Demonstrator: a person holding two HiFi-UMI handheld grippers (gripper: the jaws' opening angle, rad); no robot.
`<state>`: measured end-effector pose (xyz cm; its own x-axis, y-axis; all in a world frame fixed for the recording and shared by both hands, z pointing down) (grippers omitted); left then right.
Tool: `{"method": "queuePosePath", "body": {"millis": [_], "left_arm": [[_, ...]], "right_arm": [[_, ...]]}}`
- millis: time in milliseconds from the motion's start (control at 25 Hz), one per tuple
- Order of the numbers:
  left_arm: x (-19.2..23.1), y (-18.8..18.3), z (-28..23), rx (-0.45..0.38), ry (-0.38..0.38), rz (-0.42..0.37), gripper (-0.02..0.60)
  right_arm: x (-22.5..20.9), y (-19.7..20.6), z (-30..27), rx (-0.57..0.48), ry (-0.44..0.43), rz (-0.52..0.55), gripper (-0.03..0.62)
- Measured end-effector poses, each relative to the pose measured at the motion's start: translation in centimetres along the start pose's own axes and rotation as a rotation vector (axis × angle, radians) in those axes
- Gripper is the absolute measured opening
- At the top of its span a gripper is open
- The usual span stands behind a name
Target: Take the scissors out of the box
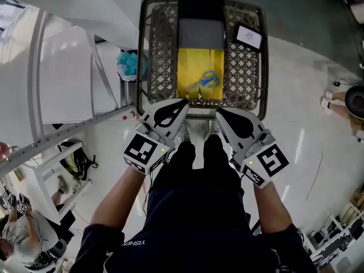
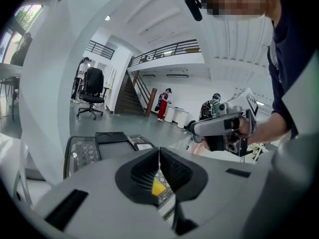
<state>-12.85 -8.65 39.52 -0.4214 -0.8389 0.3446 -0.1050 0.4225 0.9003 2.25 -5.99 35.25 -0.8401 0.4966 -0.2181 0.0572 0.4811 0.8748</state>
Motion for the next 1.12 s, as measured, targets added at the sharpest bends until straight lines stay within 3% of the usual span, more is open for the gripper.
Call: {"method": "queuePosePath", "body": {"millis": [480,1000,1120], "left_arm": [[3.6,3.8,-7.0,0.181,0.002,-0.058,0.029],[7.7,10.9,-12.8,0.487,0.091,-0.138,0.034],[8.5,12.8,-13.7,0.580,0.110,-0.160,0.084]], "right_arm": [[-5.8,1.5,-2.4,0.049,-0.103,-0.037,0.017],[-11.0,4.8,-3.4,0.124,-0.105,-0.085,0.017],[-11.9,5.6,-3.7,0.137,-0.099,-0.094,0.017]]}}
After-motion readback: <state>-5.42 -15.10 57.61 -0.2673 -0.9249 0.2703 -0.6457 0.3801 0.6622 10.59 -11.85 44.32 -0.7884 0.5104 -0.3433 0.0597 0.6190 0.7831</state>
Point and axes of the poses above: the fingertips, and each gripper's own axes: z backward along the fingers, x to its left, y out of its underside, the point moved 6 cm from there along z, backward along the fingers, and after that the axes turned 12 degrees about y, right-handed, at the moved point
